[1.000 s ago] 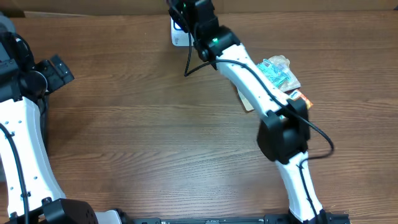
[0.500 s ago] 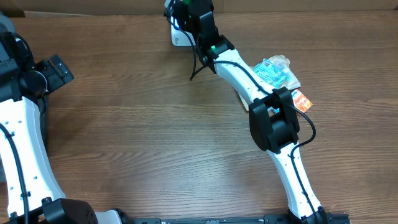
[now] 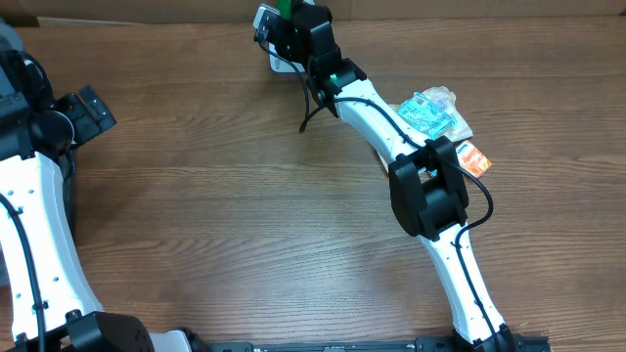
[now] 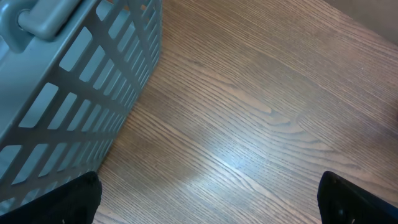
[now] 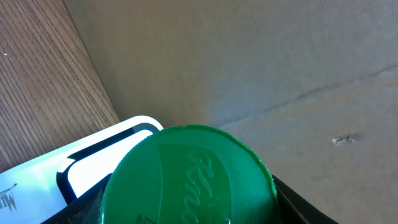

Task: Scan the item barcode
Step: 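Hold the jar under the scanner window with the right gripper, then carry the jar right and set it beside the small packs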

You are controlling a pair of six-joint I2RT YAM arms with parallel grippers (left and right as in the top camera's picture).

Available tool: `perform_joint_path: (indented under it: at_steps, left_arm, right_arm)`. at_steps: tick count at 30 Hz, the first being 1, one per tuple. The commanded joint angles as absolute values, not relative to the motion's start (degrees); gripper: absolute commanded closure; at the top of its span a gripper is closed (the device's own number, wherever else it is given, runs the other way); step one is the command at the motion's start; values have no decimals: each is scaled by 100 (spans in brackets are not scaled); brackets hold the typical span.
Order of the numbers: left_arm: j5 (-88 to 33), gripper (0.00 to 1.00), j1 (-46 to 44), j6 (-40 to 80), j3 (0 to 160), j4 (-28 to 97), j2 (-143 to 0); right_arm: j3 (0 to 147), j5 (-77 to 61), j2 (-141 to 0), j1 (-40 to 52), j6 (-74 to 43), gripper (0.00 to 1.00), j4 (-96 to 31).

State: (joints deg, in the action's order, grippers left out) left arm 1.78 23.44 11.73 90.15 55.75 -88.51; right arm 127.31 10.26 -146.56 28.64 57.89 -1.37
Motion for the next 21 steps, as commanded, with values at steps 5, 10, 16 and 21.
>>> perform_joint_path:
  at_steps: [5,10,16,21]
  left_arm:
    - [191,0,2344,1070,9080,5570,-8882]
    - [191,0,2344,1070,9080,5568,-8882]
    - [191,0,2344,1070,9080,5570,-8882]
    - [191,0,2344,1070,9080,5570,-8882]
  right_arm:
    - [12829,996,-14466,2895,5793,71,110]
    - [12829,899,-13832,2838,4952,71,-128]
    - [12831,668,-12726,2755,3151,71,-1682]
    - [12831,-810,-11900,2652,1763,70,-4456]
